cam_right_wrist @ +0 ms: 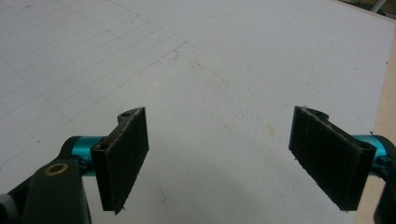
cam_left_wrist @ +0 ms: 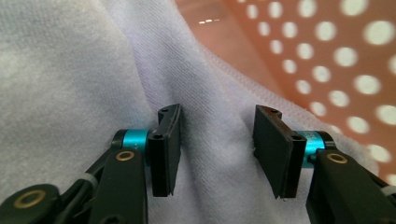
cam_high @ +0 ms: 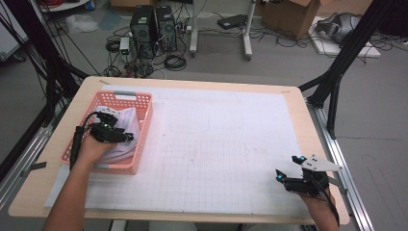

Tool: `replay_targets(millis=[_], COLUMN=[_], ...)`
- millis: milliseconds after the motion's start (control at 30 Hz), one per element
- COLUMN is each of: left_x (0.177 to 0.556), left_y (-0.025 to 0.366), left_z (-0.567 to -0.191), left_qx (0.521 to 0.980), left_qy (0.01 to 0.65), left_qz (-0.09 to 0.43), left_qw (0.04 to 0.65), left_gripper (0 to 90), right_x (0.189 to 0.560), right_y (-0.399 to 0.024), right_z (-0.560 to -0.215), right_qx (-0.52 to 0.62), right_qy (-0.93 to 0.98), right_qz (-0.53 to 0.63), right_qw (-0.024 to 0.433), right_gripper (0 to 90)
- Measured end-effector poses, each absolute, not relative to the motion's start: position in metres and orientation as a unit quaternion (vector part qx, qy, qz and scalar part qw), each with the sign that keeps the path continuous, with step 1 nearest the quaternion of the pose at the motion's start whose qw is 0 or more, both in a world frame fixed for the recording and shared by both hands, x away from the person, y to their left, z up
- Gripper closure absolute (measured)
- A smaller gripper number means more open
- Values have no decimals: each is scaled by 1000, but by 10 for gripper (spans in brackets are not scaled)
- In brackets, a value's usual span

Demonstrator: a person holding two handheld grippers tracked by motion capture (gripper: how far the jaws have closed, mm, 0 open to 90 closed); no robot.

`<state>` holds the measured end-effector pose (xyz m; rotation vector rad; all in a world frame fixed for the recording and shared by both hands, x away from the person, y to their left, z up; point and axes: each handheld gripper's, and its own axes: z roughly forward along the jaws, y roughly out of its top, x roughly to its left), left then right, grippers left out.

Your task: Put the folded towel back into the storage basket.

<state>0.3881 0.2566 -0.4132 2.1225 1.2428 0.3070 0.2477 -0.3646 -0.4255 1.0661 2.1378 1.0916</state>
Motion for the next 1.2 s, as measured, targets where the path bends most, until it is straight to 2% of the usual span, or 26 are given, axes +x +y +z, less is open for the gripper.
replay_targets(millis=[133, 167, 233, 367, 433, 633, 933, 1033, 1200], left_x=[387, 387, 386, 378, 377, 384, 400, 401, 400], left_y=[259, 260, 262, 271, 279, 298, 296, 295, 291], left_z=[-411, -410, -405, -392, -389, -396, -414, -416, -417], left_qx=[818, 812, 793, 757, 737, 705, 729, 731, 761], left_qy=[452, 460, 480, 495, 524, 585, 582, 573, 514], left_qz=[103, 113, 138, 205, 224, 225, 213, 212, 205], left_qw=[340, 342, 349, 374, 363, 332, 292, 303, 337], left_gripper=[548, 540, 426, 393, 404, 413, 366, 366, 424], right_x=[248, 248, 247, 247, 247, 248, 249, 249, 250], right_y=[-365, -365, -366, -367, -366, -363, -362, -362, -360], right_z=[-425, -425, -425, -425, -425, -426, -427, -428, -428], right_qx=[391, 392, 392, 394, 396, 390, 390, 389, 387], right_qy=[787, 787, 787, 786, 786, 789, 791, 792, 793], right_qz=[402, 401, 401, 401, 400, 400, 399, 396, 396], right_qw=[256, 255, 256, 256, 254, 255, 252, 252, 251], right_gripper=[191, 191, 191, 191, 191, 191, 191, 191, 191])
